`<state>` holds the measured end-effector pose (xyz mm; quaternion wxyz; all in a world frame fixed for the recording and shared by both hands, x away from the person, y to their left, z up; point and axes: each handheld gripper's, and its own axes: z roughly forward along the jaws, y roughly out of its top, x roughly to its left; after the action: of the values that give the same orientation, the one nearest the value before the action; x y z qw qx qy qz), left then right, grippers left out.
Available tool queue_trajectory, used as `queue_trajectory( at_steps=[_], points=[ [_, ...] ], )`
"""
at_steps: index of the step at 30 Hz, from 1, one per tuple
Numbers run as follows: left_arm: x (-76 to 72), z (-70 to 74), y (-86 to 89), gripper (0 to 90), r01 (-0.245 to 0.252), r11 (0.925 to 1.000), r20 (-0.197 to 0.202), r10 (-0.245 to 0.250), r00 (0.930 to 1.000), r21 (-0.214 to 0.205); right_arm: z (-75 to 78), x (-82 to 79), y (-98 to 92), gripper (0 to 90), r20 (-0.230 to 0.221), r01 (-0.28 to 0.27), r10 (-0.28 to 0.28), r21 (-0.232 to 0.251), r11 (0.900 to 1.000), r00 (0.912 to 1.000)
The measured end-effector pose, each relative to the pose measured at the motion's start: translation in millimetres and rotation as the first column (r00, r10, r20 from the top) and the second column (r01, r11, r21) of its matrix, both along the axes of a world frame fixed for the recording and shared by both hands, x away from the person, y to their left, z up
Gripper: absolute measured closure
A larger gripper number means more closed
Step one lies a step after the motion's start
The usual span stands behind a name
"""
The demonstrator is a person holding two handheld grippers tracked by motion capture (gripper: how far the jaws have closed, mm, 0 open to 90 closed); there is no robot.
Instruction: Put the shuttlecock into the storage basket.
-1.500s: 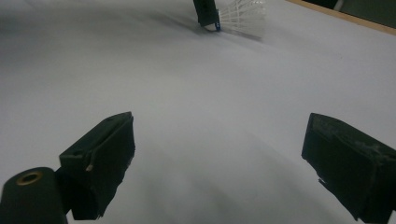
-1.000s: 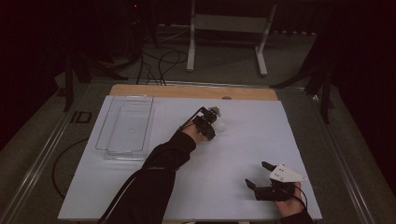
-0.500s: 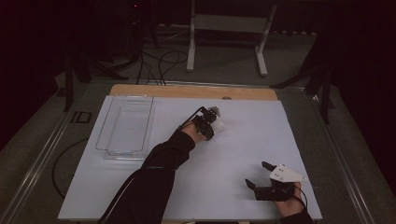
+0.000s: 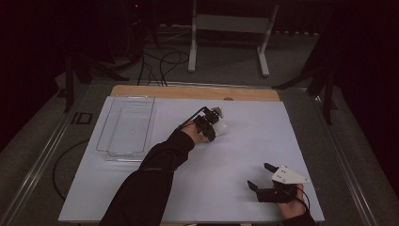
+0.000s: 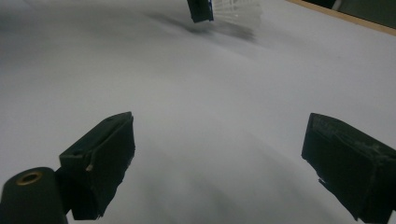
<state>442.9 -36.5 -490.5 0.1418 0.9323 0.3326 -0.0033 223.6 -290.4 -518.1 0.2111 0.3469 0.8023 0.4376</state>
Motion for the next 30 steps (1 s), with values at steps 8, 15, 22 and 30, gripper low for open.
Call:
queue_trajectory(
  at_steps=[8,15,22,30],
  points=[
    [-5.5,15.6,2.9,66.7,0.016,0.9997,0.013,-0.016,0.9998,-0.018,0.1,0.0,0.5,9.5,0.002,0.0,0.0,-0.005,1.0,1.0],
    [-13.4,24.0,3.8,66.7,0.061,0.9981,-0.001,-0.061,0.9982,-0.013,0.1,-0.1,0.5,9.5,0.002,0.001,-0.001,-0.008,1.0,1.0],
    [-22.6,28.3,5.7,66.7,0.102,0.9948,-0.015,-0.102,0.9947,-0.006,-0.2,0.1,0.3,9.5,0.0,0.003,-0.003,-0.009,1.0,1.0],
    [-40.5,38.5,12.1,66.7,0.13,0.9909,0.018,-0.13,0.9914,-0.033,-0.4,0.2,0.3,9.5,-0.001,0.004,-0.004,-0.012,0.9999,1.0]
  ],
)
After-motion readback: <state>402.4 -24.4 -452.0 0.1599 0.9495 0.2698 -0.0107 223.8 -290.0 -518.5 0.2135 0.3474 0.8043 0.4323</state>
